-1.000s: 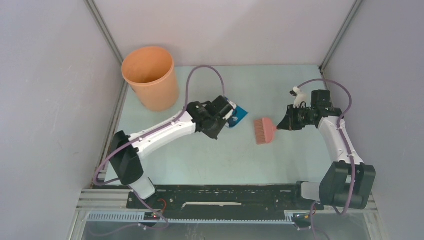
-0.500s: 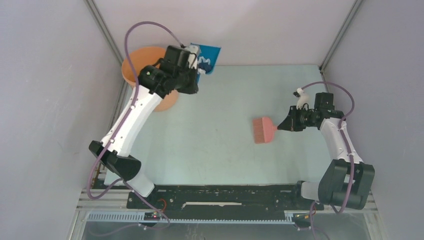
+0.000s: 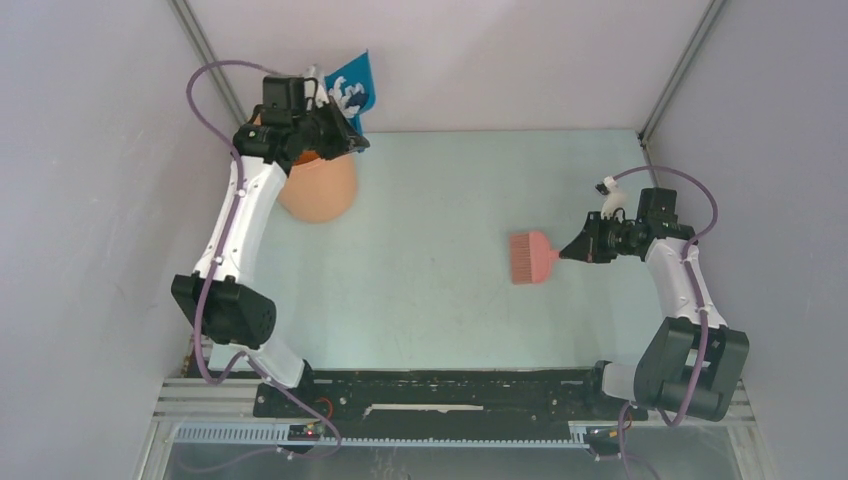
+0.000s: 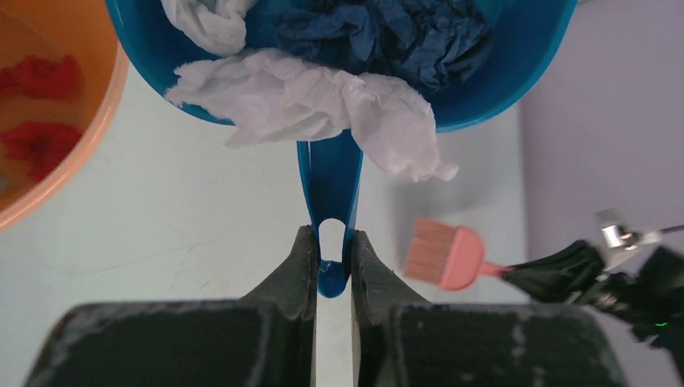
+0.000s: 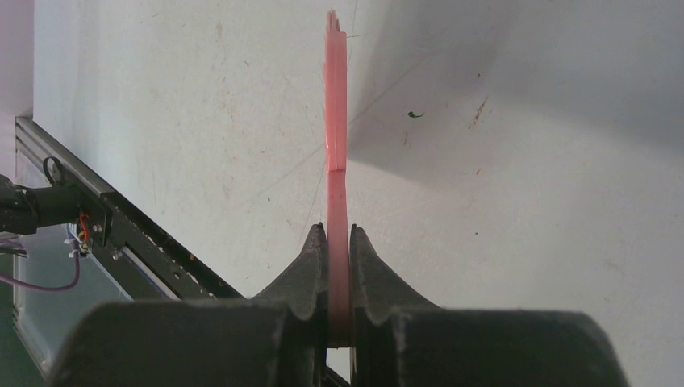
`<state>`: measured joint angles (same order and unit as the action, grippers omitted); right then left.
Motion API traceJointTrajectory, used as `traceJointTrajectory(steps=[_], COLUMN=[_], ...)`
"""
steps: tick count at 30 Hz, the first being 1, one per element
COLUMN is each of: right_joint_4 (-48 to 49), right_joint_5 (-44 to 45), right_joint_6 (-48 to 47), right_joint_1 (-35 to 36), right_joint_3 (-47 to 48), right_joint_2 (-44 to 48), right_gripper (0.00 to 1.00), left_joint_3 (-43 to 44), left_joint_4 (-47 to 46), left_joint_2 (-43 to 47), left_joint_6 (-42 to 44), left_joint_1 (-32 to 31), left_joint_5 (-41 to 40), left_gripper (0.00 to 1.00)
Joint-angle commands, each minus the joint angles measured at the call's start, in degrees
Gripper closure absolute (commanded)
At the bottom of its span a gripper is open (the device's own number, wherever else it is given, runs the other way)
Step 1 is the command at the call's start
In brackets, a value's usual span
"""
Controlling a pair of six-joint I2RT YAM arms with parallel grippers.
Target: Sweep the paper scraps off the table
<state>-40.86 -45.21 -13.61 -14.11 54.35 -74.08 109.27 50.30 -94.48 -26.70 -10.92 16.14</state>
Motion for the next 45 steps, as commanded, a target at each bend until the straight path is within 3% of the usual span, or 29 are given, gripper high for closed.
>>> traceJointTrajectory(steps=[1,6,10,16,21,36,40,45], right_joint_4=[1.3,1.2,0.8,0.4,0.3,0.2,0.2,0.3], right_joint_5=[-1.2,-0.9,-0.7,-0.6,-0.8,-0.5,-0.5,-0.5], right_joint_6=[-1.4,-1.6,-1.9,-2.0,-2.0,-2.0,-2.0,-2.0], right_joint_1=[0.2,0.1,0.2,0.3,0.2,0.3,0.3,0.4], right_joint_3=[0.1,0.1,0.3,0.4,0.5,0.4,0.5,0.5], right_joint_2=[0.8,0.6,0.0,-0.4,-0.4,-0.8,-0.9,-0.6], right_gripper=[1.0,1.0,1.0,1.0,1.0,1.0,1.0,1.0], left_joint_3=[-10.6,-32.6,-42.4,-49.9,-51.9,-52.5,-52.6,-52.7], left_joint_4=[-24.7,-63.5,-80.3,-112.9,-131.7,-132.3,-128.4,-116.4], left_joint_2=[4.1,11.6,14.4,9.5,2.2,1.4,2.7,7.5], left_joint_6=[-18.3,-43.7,-54.7,-77.4,-94.1,-92.3,-88.4,-78.1], left_joint_1=[5.4,10.7,14.5,15.8,15.8,15.7,15.3,13.1], left_joint_5=[17.5,19.1,17.1,15.7,12.3,15.9,18.5,24.0], left_gripper=[0.99,1.0,1.0,1.0,1.0,1.0,1.0,0.99])
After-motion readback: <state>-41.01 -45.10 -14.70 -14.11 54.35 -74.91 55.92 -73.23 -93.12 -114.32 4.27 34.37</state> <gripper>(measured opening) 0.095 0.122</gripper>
